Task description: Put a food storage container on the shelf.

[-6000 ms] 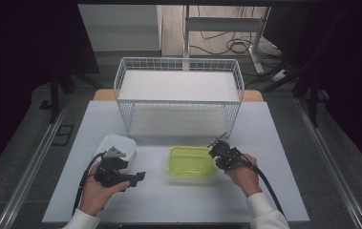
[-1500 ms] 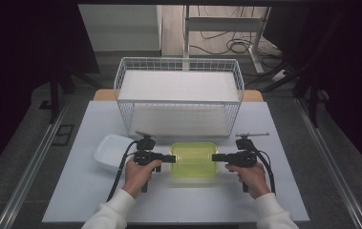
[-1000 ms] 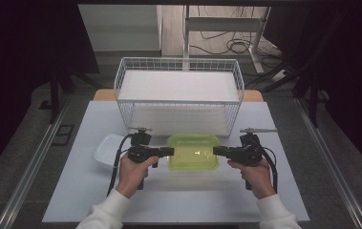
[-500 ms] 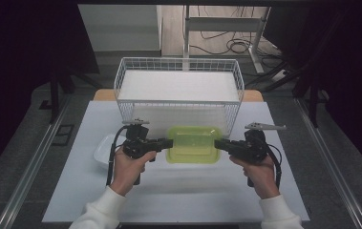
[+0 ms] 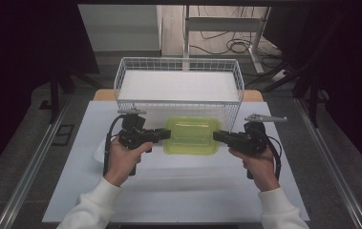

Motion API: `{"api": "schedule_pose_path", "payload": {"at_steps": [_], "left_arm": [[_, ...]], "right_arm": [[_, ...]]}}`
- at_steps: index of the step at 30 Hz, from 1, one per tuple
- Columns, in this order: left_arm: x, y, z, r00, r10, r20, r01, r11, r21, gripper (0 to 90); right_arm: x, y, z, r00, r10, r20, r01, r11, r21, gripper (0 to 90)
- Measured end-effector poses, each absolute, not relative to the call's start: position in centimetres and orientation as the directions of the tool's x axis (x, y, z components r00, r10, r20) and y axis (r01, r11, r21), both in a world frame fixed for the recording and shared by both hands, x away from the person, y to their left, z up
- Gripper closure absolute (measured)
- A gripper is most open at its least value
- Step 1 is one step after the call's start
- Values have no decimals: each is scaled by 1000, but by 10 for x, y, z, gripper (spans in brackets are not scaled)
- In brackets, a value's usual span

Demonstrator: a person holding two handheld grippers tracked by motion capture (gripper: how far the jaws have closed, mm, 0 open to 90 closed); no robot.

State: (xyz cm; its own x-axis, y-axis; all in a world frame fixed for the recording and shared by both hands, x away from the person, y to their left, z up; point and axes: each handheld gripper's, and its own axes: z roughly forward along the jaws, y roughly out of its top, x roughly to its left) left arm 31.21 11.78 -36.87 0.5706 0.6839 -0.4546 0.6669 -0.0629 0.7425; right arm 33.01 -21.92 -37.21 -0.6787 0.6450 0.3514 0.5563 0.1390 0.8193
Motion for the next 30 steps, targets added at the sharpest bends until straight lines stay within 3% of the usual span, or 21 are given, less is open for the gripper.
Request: {"api": "schedule_pose_path", "payload": {"at_steps": [30], "left_arm": [[355, 126, -303, 606, 676, -418, 608, -56, 792, 782]], "right_arm": [[372, -215, -305, -717, 626, 307, 481, 125, 868, 788]]}}
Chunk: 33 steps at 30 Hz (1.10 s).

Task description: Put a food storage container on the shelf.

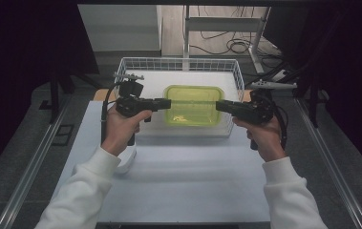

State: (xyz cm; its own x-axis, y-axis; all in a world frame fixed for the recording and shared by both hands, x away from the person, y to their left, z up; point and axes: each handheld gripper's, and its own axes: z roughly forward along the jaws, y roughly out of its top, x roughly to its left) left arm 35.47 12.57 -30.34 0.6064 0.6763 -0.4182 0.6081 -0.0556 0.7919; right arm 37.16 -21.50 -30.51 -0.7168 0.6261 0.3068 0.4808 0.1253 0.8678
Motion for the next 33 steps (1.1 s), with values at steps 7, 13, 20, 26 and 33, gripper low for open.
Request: {"api": "schedule_pose_path", "payload": {"at_steps": [7, 13, 20, 26, 33], "left_arm": [[371, 134, -301, 595, 670, -445, 619, -29, 785, 783], [385, 138, -294, 590, 677, -440, 620, -32, 784, 783], [402, 141, -287, 588, 672, -450, 628, -29, 778, 783], [419, 146, -282, 583, 670, -459, 640, -32, 767, 783], [432, 148, -282, 574, 674, -465, 652, -32, 758, 784]], "right_arm": [[391, -209, -298, -722, 606, 334, 491, 110, 864, 787], [406, -204, -291, -723, 605, 334, 497, 121, 859, 787], [423, -202, -285, -720, 598, 352, 509, 109, 854, 787], [438, -198, -279, -708, 600, 372, 527, 99, 844, 786], [455, -196, -281, -698, 595, 398, 550, 91, 830, 787]]}}
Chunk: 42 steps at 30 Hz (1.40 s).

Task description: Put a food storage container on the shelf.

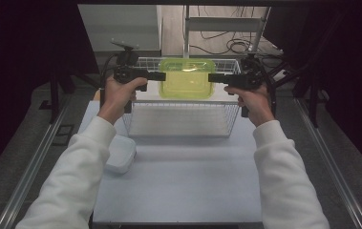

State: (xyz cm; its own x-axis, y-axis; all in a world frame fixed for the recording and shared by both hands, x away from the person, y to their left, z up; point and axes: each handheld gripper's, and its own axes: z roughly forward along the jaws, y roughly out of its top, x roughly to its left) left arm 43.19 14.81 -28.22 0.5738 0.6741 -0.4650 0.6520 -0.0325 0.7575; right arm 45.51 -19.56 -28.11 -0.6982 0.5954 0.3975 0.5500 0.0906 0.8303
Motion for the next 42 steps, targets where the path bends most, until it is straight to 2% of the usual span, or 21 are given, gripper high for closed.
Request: {"api": "schedule_pose_path", "payload": {"at_steps": [21, 30, 42], "left_arm": [[461, 154, -304, 524, 688, -502, 716, -37, 697, 786], [481, 159, -318, 465, 644, -607, 772, 42, 635, 783], [506, 165, -334, 365, 599, -712, 827, 143, 544, 754]], "right_arm": [[484, -187, -300, -638, 613, 466, 643, 91, 760, 787], [496, -184, -309, -592, 633, 499, 680, 59, 731, 784], [518, -178, -320, -448, 657, 606, 778, -48, 627, 725]]}}
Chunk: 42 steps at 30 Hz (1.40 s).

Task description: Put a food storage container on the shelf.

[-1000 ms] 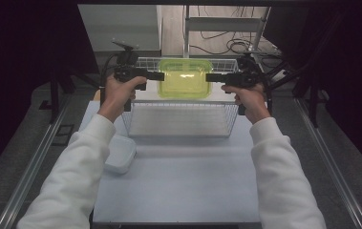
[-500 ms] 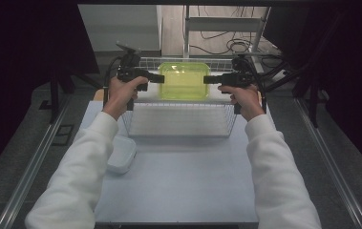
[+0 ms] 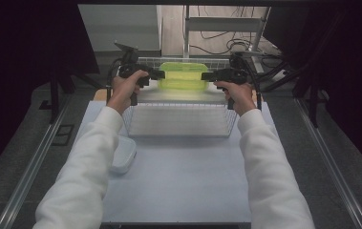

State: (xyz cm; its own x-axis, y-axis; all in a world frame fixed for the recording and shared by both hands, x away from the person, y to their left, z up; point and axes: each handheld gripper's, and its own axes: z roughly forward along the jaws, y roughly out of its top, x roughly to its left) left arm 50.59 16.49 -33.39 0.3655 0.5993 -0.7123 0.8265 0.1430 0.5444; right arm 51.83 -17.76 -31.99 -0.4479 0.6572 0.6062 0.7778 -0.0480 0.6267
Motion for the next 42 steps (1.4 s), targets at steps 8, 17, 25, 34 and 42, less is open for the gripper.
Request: {"api": "schedule_pose_path", "payload": {"at_steps": [8, 17, 25, 34, 42], "left_arm": [[508, 165, -338, 355, 593, -722, 824, 166, 541, 732], [499, 153, -331, 400, 662, -634, 775, 125, 620, 562], [489, 156, -322, 429, 696, -576, 706, 139, 694, 284], [467, 159, -308, 502, 725, -472, 639, 58, 767, 230], [444, 166, -311, 543, 714, -443, 640, -9, 769, 201]], "right_arm": [[521, -177, -324, -389, 655, 648, 797, -113, 593, 717], [517, -173, -324, -370, 668, 646, 785, -147, 602, 515], [507, -175, -316, -373, 673, 639, 749, -188, 635, 283], [488, -177, -303, -470, 686, 556, 690, -108, 716, 219], [467, -191, -294, -575, 694, 434, 628, 34, 777, 215]]}}
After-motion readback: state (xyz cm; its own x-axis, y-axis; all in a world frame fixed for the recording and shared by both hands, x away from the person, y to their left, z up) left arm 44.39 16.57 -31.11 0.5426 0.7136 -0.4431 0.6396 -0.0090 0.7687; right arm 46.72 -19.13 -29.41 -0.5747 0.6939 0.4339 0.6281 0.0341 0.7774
